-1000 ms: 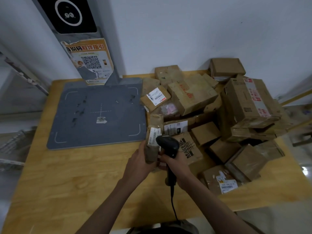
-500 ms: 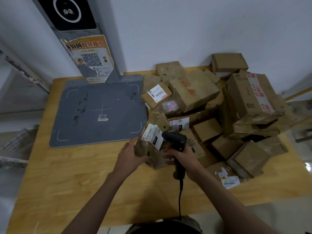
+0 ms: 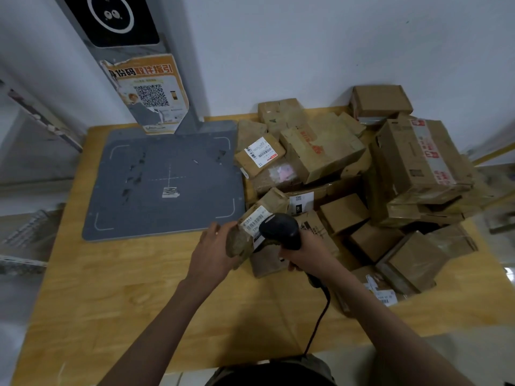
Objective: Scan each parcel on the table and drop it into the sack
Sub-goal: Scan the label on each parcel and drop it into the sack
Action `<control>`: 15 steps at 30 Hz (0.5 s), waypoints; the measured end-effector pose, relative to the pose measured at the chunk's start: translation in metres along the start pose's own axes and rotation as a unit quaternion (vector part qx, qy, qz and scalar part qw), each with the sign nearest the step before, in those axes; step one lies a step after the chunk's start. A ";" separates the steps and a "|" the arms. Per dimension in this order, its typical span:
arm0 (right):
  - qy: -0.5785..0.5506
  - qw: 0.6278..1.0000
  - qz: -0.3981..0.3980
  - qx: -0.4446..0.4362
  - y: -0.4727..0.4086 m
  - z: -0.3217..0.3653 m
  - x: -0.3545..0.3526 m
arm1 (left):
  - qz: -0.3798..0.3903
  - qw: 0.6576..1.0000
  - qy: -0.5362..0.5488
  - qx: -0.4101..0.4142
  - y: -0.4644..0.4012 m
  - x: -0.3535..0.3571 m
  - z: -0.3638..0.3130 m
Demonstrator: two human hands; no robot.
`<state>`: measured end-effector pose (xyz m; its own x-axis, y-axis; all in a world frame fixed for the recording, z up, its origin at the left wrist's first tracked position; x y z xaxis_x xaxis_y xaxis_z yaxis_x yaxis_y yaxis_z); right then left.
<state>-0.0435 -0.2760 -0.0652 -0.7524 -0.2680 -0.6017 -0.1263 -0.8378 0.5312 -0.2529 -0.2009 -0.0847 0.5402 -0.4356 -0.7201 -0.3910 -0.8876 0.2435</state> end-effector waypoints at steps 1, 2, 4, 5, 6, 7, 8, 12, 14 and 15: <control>0.023 1.000 0.005 -0.005 0.001 0.004 0.000 | -0.005 1.000 -0.017 0.010 0.000 0.000 -0.002; 0.040 0.999 0.008 -0.010 0.003 0.007 0.000 | -0.012 0.999 -0.033 0.022 0.001 0.001 -0.004; 0.052 0.998 0.008 -0.016 0.008 0.010 0.000 | -0.027 0.997 -0.062 0.046 0.002 0.002 -0.007; 0.049 0.999 0.006 -0.016 0.011 0.011 -0.001 | -0.033 0.995 -0.073 0.054 0.002 0.002 -0.008; 0.044 0.999 0.005 -0.015 0.013 0.011 -0.001 | -0.037 0.994 -0.081 0.060 0.003 0.003 -0.009; 0.039 0.999 0.004 -0.016 0.015 0.011 -0.002 | -0.040 0.993 -0.085 0.064 0.003 0.003 -0.010; 0.037 0.999 0.003 -0.018 0.017 0.012 -0.002 | -0.042 0.993 -0.088 0.068 0.003 0.004 -0.010; 0.020 1.000 0.000 -0.020 0.021 0.012 -0.004 | -0.038 0.993 -0.089 0.070 0.005 0.006 -0.011; 0.008 1.000 0.000 -0.021 0.021 0.011 -0.004 | -0.042 0.993 -0.086 0.071 0.006 0.006 -0.012; 0.003 1.000 0.002 -0.019 0.021 0.011 -0.004 | -0.044 0.993 -0.087 0.073 0.006 0.006 -0.013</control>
<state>-0.0497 -0.2871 -0.0451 -0.7484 -0.2745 -0.6037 -0.0985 -0.8542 0.5106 -0.2424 -0.2106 -0.0789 0.4455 -0.3145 -0.8382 -0.4588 -0.8842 0.0879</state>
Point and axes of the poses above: each hand's wrist, its own y-axis away from the middle knuckle, its own x-axis out of the palm, z = x × y, the point moved 3 cm from there along -y, towards the middle knuckle, and after that the axes turned 13 degrees about y, right-handed, at the moved point
